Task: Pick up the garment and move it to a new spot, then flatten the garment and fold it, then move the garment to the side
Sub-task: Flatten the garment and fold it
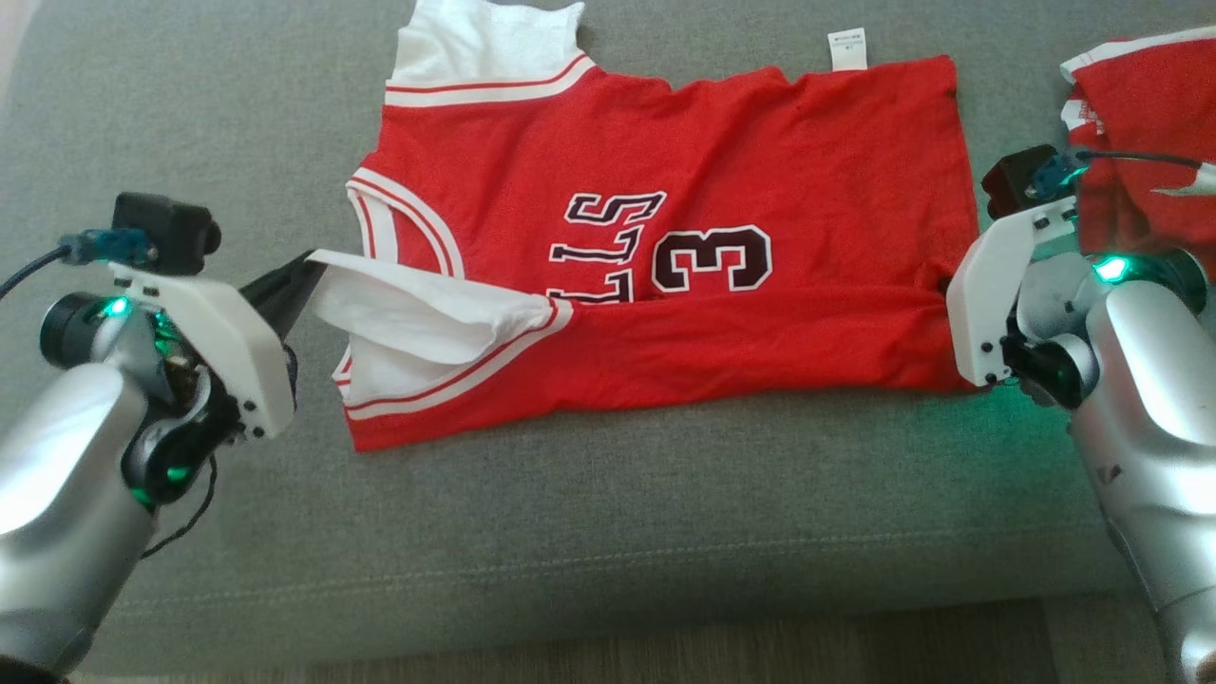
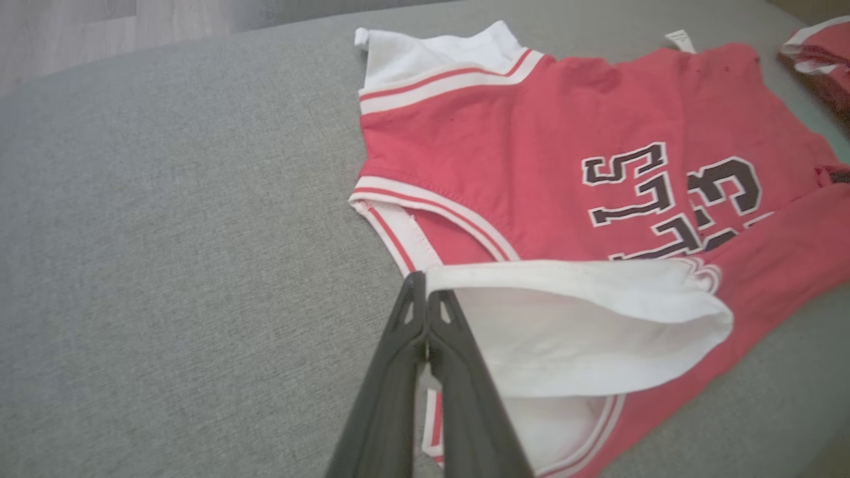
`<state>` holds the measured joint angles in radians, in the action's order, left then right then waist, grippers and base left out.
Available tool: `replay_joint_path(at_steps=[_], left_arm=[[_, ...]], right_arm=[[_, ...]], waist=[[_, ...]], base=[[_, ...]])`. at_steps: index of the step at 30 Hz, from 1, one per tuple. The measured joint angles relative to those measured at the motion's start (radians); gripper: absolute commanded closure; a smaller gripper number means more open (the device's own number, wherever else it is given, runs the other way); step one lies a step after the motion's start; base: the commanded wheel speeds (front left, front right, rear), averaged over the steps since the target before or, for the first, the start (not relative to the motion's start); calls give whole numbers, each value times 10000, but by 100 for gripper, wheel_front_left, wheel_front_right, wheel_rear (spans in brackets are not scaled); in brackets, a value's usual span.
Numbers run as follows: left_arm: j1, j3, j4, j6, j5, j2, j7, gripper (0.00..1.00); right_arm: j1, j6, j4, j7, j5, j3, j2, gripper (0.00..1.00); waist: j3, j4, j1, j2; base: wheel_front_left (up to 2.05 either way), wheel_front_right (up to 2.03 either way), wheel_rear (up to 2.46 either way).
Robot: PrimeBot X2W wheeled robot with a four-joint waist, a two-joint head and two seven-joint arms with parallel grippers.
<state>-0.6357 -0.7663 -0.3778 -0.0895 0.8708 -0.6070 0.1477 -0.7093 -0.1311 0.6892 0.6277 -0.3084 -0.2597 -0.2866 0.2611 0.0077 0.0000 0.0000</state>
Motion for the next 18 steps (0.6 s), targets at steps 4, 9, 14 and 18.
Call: replay_joint_path(at_steps=[4, 9, 14, 18], left_arm=[[-441, -81, -832, -13, -257, 376, -117, 87], [-987, 395, -1714, 539, -263, 884, -1076, 0], [-1259, 1185, -2182, 1060, -230, 1250, -2811, 0], [-1031, 1756, -2151, 1402, -121, 1467, -3720, 0]], right_arm=[[-326, 0, 548, -911, -10, 247, 186, 0], [-603, 0, 1064, -1856, -155, 953, 644, 0], [-581, 0, 1187, -3219, 13, 1254, 685, 0], [-353, 2, 673, -4648, -15, 1544, 943, 0]], waist=[[139, -54, 0, 0], [160, -105, 0, 0], [-67, -155, 0, 0], [-410, -200, 0, 0]], base=[[0, 0, 0], [0, 0, 0], [0, 0, 0], [0, 0, 0]])
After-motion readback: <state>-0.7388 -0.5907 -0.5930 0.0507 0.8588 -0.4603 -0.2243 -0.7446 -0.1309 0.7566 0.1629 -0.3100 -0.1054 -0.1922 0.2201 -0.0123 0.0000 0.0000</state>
